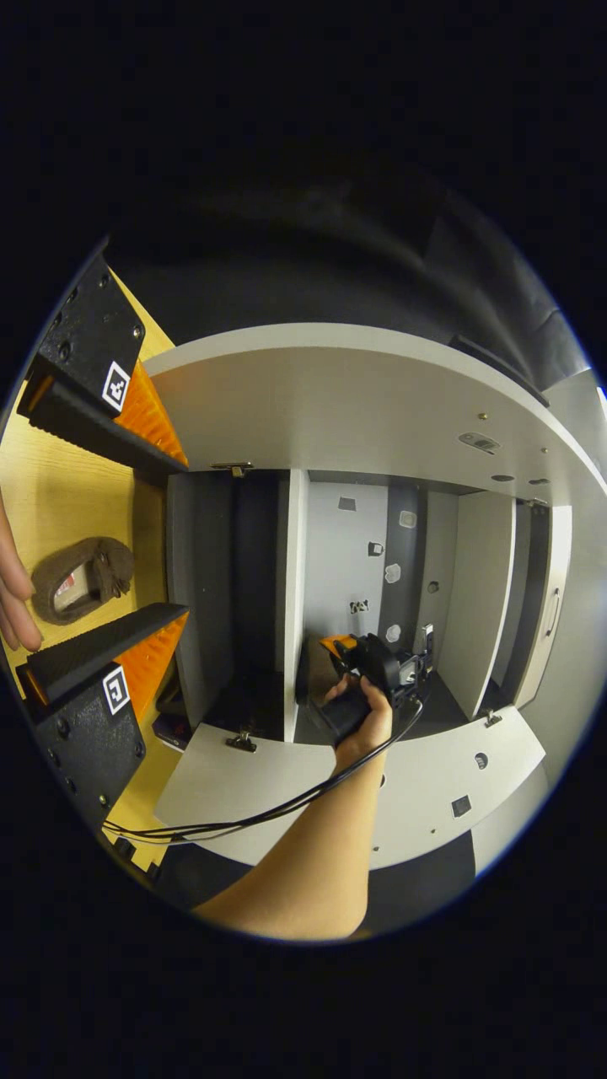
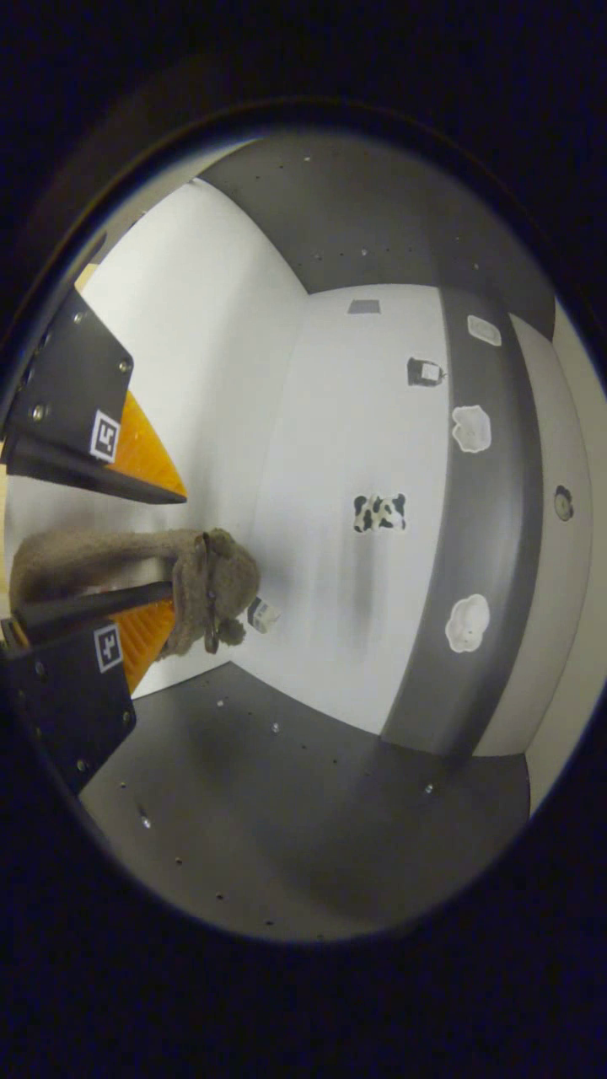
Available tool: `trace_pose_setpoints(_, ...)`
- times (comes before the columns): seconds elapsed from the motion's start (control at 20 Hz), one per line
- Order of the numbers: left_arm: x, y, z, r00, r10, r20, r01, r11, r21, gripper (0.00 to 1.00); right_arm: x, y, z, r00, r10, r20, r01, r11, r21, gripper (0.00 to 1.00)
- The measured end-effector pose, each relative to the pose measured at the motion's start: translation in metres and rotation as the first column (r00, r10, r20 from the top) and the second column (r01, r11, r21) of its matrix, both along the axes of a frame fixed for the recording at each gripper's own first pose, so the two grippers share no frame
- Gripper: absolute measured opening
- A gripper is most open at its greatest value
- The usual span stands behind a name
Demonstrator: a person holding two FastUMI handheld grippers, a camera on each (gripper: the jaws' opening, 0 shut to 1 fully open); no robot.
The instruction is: Grab one shoe with the right hand and put it into the shoe cabinet, grab the other shoe with the left hand and put it into the shoe cabinet; then close the right door with the right hand and the left door with the left hand.
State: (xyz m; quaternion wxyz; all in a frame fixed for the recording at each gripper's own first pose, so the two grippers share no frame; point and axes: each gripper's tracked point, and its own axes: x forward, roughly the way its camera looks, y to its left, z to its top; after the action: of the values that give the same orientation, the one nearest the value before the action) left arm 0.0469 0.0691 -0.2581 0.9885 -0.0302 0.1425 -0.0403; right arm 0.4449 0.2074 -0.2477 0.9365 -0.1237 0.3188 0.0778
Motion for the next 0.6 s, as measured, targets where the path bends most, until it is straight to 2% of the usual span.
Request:
trace_pose_setpoints(0.1,-0.007,0.000,0.003,1.000,0.000,0.015,0.001,1.000,-0.006,0.94,-0.021,0.002,0.020,1.000,0.026,0.015,-0.026,1.000,0.001,0.59)
trace_pose_setpoints(0.15,-0.010,0.002,0.004,1.000,0.005,0.017,-0.005,1.000,-0.005,0.94,-0.027,0.000,0.024,0.999,0.038,0.029,-0.038,0.999,0.006,0.73)
trace_pose_setpoints(0.3,-0.018,0.015,0.002,0.999,0.050,0.015,-0.050,0.999,-0.002,0.94,-0.066,0.003,0.055,0.992,0.088,0.090,-0.095,0.993,0.073,0.75)
trace_pose_setpoints(0.6,-0.038,0.023,-0.010,0.995,0.092,-0.024,-0.092,0.996,0.000,0.94,-0.165,0.007,0.107,0.973,0.099,0.209,-0.153,0.955,0.256,0.75)
